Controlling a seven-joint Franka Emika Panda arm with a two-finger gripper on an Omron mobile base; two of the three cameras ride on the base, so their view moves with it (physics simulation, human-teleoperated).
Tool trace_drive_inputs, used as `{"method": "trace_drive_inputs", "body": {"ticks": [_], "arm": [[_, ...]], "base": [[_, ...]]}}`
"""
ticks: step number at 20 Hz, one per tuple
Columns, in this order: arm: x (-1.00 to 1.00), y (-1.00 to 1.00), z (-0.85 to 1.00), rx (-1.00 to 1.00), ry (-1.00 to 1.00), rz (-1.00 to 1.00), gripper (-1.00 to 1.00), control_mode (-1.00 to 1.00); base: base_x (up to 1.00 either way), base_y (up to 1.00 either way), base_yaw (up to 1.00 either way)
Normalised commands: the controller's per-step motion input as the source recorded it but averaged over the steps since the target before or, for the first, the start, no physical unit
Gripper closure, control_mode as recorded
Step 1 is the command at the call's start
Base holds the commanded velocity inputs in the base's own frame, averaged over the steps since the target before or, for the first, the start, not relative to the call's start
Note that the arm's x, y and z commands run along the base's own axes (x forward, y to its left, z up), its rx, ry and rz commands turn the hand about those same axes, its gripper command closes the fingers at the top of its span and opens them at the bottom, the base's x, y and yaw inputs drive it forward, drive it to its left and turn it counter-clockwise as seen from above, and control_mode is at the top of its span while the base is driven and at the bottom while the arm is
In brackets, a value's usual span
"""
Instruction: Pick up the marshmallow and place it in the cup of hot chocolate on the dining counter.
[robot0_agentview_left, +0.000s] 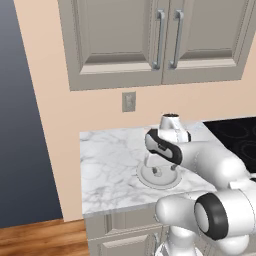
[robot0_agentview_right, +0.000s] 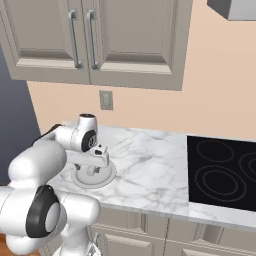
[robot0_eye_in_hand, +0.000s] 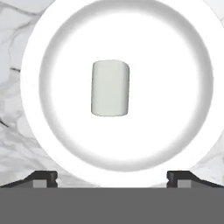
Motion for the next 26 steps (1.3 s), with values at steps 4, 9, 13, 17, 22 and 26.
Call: {"method": "trace_drive_inputs", "body": {"ticks": [4,9,13,17,22,26], "arm": [[0.31,0.09,-0.1,0.0,-0.06,0.0,-1.0,-1.0],[0.34,0.01,-0.2,0.0,-0.01,0.0,-1.0,-1.0],[0.33,0.0,-0.27,0.0,0.0,0.0,-1.0,-1.0],[0.37,0.0,-0.2,0.0,0.0,0.0,-1.0,-1.0],[0.14,0.0,-0.21,0.0,0.0,0.0,-1.0,-1.0],[-0.03,0.0,-0.04,0.0,0.0,0.0,-1.0,-1.0]], "base": [[0.0,0.0,0.0],[0.0,0.0,0.0],[0.0,0.0,0.0],[0.0,0.0,0.0],[0.0,0.0,0.0],[0.0,0.0,0.0]]}}
